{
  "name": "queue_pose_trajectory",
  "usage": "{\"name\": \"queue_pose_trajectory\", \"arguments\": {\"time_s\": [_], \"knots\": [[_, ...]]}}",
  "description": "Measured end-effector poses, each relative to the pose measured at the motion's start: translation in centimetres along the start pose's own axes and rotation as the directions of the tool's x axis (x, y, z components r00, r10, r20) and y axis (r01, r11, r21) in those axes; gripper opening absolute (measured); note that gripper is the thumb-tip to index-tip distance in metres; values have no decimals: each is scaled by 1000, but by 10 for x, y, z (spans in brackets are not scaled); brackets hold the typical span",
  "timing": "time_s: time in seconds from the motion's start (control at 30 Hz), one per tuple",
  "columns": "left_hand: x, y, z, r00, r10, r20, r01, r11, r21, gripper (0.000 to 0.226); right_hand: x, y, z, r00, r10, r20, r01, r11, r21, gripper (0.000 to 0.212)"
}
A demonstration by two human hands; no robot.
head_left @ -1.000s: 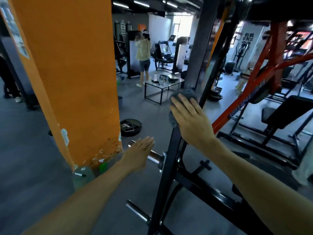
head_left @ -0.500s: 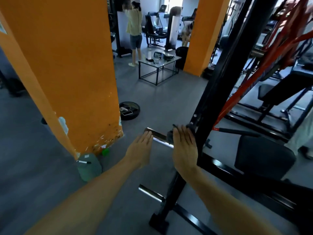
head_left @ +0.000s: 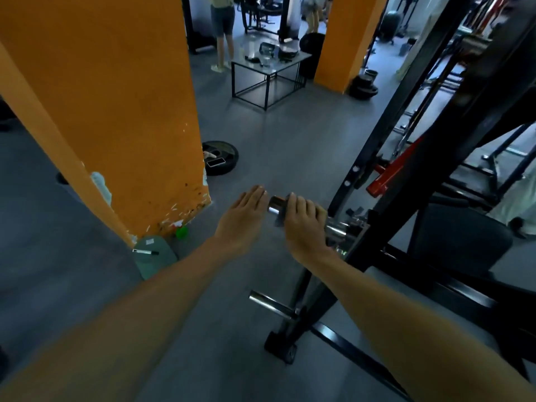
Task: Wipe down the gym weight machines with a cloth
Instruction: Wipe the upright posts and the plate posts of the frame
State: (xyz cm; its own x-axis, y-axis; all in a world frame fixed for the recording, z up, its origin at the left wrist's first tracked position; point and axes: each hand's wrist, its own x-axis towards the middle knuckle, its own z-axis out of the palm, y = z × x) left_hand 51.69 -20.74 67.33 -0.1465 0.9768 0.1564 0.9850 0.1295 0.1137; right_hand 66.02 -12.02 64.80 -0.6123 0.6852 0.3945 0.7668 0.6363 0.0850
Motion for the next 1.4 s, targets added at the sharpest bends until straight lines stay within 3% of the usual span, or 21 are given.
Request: {"name": "queue_pose_trajectory", "arguments": {"time_s": [0.17, 0.3, 0.47, 0.53, 0.63, 0.73, 0.93, 1.07, 1.13, 1.2, 1.23, 1.3, 1.37, 1.4], "knots": [[1, -9, -4, 997, -32, -73, 26, 996, -85, 68, 35, -47, 5, 956, -239, 167, 258, 961, -101, 46], [9, -7, -5, 996, 25, -90, -35, 994, -108, 68, 28, -31, 21, 959, -284, -11, 282, 956, -84, 45], [18, 21, -6, 992, 109, -57, -116, 983, -145, 73, -29, 38, 15, 969, -238, -70, 224, 959, -172, 46], [19, 35, 4, 985, 160, -61, -167, 979, -119, 71, -52, 66, 6, 969, -248, 4, 241, 936, -257, 56], [14, 54, 19, 981, 171, 94, -177, 983, 58, 78, -64, 82, -6, 960, -271, 74, 280, 898, -341, 67], [10, 63, 18, 972, 135, 190, -164, 975, 147, 80, -67, 83, -13, 952, -286, 108, 306, 876, -372, 58], [5, 65, -9, 938, 133, 320, -188, 971, 149, 86, -80, 93, -52, 891, -422, 168, 454, 830, -324, 40], [-4, 77, -26, 952, 166, 259, -203, 971, 124, 83, -122, 98, -88, 856, -472, 211, 506, 848, -156, 39], [-7, 90, -41, 958, 205, 199, -229, 968, 104, 82, -143, 106, -110, 905, -367, 216, 387, 920, -57, 46], [-8, 106, -58, 956, 263, 129, -274, 958, 85, 81, -159, 114, -128, 953, -146, 265, 129, 988, 81, 69], [-8, 113, -66, 952, 289, 103, -298, 951, 83, 81, -165, 113, -143, 951, -5, 309, -55, 982, 183, 66], [-8, 130, -83, 947, 318, 45, -321, 943, 93, 81, -167, 116, -169, 913, 297, 279, -392, 828, 401, 40], [-4, 147, -96, 924, 378, -59, -369, 921, 124, 73, -160, 125, -186, 772, 583, 252, -598, 533, 599, 24], [-1, 156, -103, 894, 433, -115, -411, 894, 176, 63, -152, 134, -193, 694, 670, 265, -624, 376, 685, 21]]}}
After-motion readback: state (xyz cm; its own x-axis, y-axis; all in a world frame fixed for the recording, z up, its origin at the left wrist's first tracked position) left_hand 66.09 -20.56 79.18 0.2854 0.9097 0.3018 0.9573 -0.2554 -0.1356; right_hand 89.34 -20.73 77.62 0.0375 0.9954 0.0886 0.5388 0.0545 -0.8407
